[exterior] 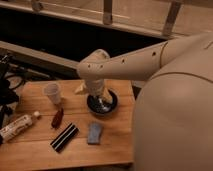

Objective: Place the pepper in the ceramic bowl

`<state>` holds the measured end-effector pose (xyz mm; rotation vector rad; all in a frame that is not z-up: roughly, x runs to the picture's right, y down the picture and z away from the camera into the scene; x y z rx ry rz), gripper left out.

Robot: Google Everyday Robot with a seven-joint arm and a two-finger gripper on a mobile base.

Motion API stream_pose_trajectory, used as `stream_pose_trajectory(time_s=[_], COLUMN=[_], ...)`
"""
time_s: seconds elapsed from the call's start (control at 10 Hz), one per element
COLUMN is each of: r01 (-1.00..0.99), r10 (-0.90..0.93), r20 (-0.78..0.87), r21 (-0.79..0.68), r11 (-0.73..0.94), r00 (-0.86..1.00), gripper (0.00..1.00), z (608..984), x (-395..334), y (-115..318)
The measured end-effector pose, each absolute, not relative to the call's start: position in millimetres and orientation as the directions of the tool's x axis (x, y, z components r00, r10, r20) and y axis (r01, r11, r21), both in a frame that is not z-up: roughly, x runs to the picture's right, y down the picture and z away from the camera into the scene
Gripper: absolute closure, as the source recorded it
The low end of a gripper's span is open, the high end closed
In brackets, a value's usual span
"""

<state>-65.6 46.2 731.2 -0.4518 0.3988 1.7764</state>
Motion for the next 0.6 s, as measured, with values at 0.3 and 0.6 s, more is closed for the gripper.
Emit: stream_pose_trajectory(time_s=[0.3, 0.6], r01=[-0.969, -0.960], r10=[0.834, 0.821], r20=[-0.508, -0.547], r21=[0.000, -0.102], r11=[-0.249, -0.261], r00=[-0.214, -0.165], gripper=[0.00, 0.00], z=[732, 741], x=[-66, -89], y=[43, 45])
